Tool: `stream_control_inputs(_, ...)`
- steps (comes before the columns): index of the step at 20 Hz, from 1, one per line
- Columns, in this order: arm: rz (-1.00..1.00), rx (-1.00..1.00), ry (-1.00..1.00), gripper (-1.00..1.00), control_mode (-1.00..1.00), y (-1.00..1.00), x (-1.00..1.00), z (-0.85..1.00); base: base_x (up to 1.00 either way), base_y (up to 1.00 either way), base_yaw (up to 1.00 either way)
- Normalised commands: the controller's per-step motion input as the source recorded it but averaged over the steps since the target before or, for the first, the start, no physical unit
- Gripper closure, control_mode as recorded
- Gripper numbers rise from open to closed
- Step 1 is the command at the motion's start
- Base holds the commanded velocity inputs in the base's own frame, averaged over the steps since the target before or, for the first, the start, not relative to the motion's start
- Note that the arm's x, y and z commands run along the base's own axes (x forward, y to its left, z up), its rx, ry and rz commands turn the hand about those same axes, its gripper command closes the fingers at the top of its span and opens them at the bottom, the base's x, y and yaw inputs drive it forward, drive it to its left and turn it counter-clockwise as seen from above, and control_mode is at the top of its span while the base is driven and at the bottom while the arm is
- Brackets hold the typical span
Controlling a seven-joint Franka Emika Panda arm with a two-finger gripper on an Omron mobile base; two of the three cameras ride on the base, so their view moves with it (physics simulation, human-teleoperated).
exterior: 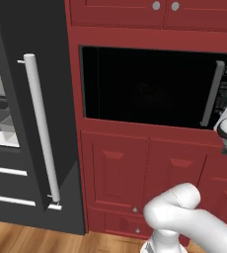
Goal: Place the tupperware containing the chicken drumstick and tomato meal in the microwave. Close the microwave door and press the start button to reheat the meal.
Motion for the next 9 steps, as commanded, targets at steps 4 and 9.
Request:
stream_control_inputs(4,0.23,0.13,-0.04,1.00,-1.00,-0.65,0.00,-0.18,0.00,0.00,0.00)
stream_control_inputs(9,0.24,0.11,-0.01,1.00,-1.00,-0.40,0.34,-0.02,0.00,0.00,0.00)
